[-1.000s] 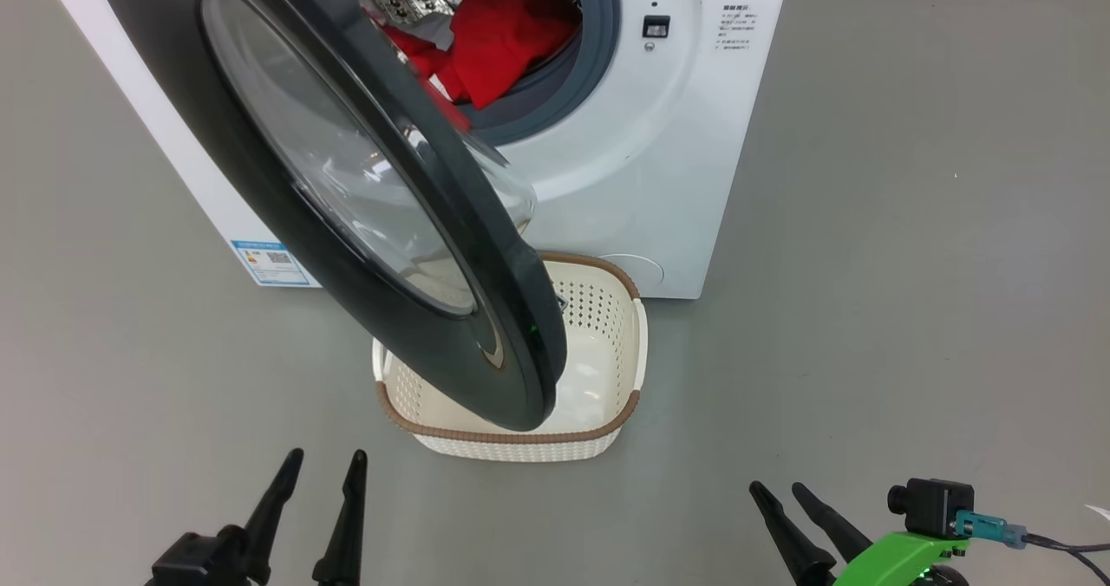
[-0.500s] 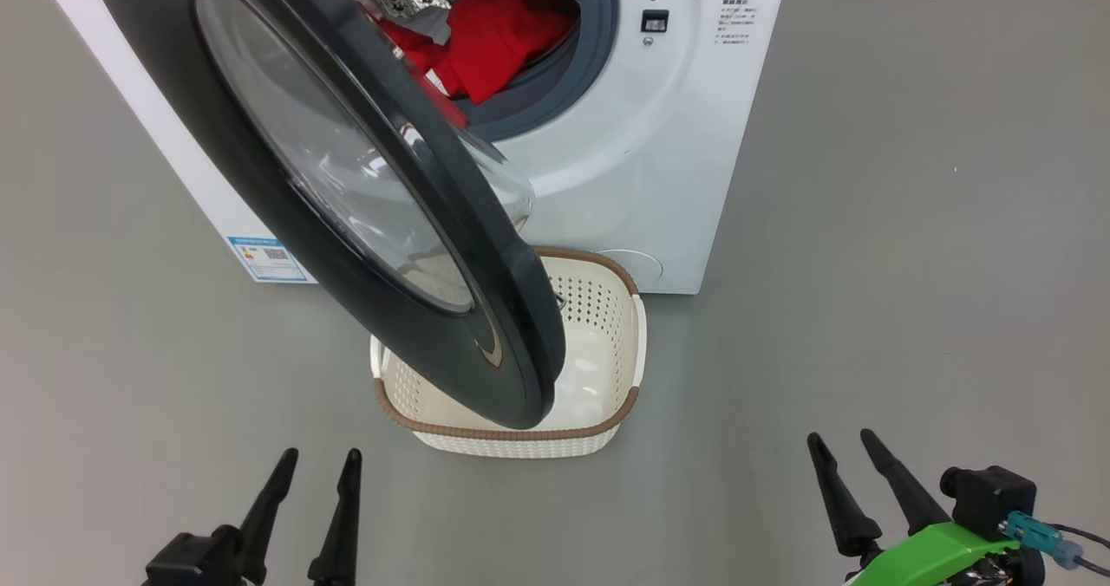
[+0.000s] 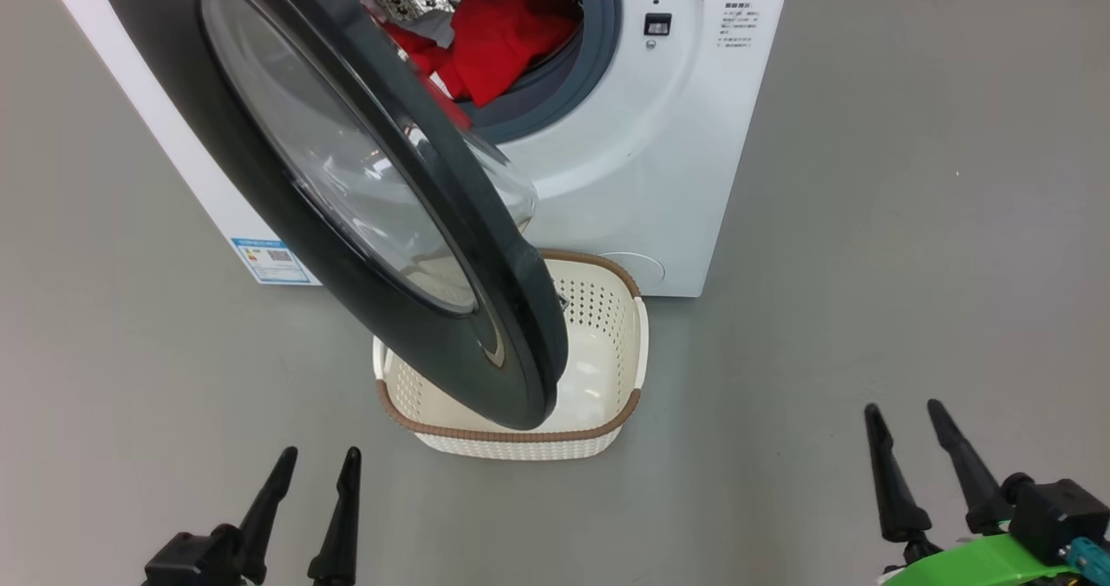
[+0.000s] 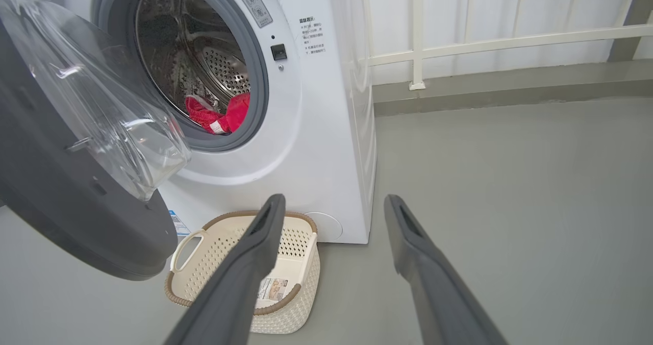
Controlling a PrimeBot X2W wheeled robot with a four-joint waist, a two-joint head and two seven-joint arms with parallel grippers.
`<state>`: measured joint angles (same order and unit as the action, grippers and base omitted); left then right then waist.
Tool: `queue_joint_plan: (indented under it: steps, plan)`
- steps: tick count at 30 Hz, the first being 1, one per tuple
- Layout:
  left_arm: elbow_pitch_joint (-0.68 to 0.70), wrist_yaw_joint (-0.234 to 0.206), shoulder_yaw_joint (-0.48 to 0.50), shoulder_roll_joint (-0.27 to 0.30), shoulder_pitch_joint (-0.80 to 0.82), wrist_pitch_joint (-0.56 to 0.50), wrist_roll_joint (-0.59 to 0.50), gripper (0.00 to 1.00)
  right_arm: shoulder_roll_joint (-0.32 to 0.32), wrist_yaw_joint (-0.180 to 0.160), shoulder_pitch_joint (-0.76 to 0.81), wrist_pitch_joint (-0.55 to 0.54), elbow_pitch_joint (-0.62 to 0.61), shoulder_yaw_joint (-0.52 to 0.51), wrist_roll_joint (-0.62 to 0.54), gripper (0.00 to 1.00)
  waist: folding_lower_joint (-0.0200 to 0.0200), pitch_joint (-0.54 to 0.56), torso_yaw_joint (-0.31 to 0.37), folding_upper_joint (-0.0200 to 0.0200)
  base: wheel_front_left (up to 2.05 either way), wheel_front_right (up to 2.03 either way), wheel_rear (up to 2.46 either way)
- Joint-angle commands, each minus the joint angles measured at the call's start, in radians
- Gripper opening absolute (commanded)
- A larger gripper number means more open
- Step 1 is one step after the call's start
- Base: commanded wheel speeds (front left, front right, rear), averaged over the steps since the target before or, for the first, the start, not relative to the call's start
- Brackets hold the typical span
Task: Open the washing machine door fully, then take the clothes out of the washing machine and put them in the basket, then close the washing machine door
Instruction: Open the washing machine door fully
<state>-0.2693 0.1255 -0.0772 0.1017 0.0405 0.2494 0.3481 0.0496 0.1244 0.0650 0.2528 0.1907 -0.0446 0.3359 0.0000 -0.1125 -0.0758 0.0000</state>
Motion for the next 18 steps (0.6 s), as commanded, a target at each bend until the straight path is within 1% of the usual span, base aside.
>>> queue_joint_plan:
  steps: [1, 18]
  plan:
    - [0.025, 0.005, 0.037, 0.009, 0.014, 0.012, 0.008, 1.0, 0.004, 0.006, 0.006, 0.009, -0.034, 0.014, -0.019, 1.0, 0.0, 0.0, 0.0, 0.0, 0.0, 0.0, 0.0]
    - [0.031, 0.005, 0.032, 0.013, 0.015, 0.012, 0.011, 1.0, 0.001, 0.006, 0.02, 0.009, -0.034, 0.013, 0.018, 1.0, 0.0, -0.007, 0.0, 0.0, 0.0, 0.0, 0.0]
